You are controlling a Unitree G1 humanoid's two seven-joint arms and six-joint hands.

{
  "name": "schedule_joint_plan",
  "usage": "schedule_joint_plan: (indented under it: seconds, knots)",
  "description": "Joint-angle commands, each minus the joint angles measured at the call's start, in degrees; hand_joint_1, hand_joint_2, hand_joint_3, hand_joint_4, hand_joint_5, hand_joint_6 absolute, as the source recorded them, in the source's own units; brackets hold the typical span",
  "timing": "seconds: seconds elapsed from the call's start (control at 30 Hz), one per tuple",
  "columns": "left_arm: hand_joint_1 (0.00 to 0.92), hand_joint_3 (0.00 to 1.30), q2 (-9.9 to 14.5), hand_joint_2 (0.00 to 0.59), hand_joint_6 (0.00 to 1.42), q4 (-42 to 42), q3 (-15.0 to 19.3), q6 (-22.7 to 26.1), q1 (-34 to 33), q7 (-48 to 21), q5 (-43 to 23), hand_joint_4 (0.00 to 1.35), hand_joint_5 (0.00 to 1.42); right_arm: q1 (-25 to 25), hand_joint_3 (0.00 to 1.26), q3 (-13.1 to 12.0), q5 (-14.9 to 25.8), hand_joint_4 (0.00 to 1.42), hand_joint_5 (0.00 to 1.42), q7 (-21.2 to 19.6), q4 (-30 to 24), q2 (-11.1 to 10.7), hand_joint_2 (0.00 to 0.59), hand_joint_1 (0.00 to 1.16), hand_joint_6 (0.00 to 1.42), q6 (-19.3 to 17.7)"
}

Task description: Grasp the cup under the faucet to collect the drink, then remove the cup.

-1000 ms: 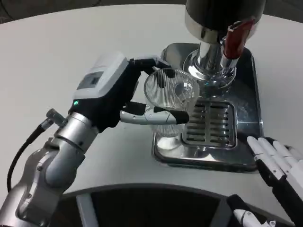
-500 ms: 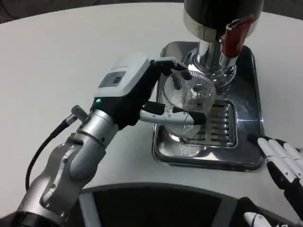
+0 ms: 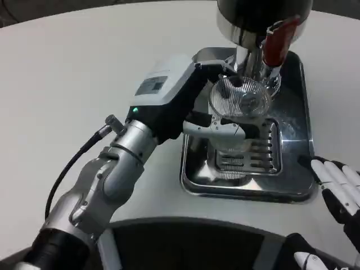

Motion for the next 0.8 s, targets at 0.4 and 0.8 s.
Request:
schedule_joint_plan:
  seconds: [0.4,0.8]
  knots:
    - [0.517,1.06,-1.7,0.000,1.42,6.9,-3.3,-2.9,-3.6,5.2,0.8,1.18,1.38,-0.3,0.00,0.4,0.3,0.00,0.00,1.5,-0.4,0.5,0.411,0.23,0.00,0.3]
    - [0.517,1.06,-2.9,0.000,1.42,11.0,-4.8,-4.2,-5.9,6.2,0.6,1.18,1.38,-1.3,0.00,0.4,0.3,0.00,0.00,2.1,0.4,0.6,0.411,0.23,0.00,1.0]
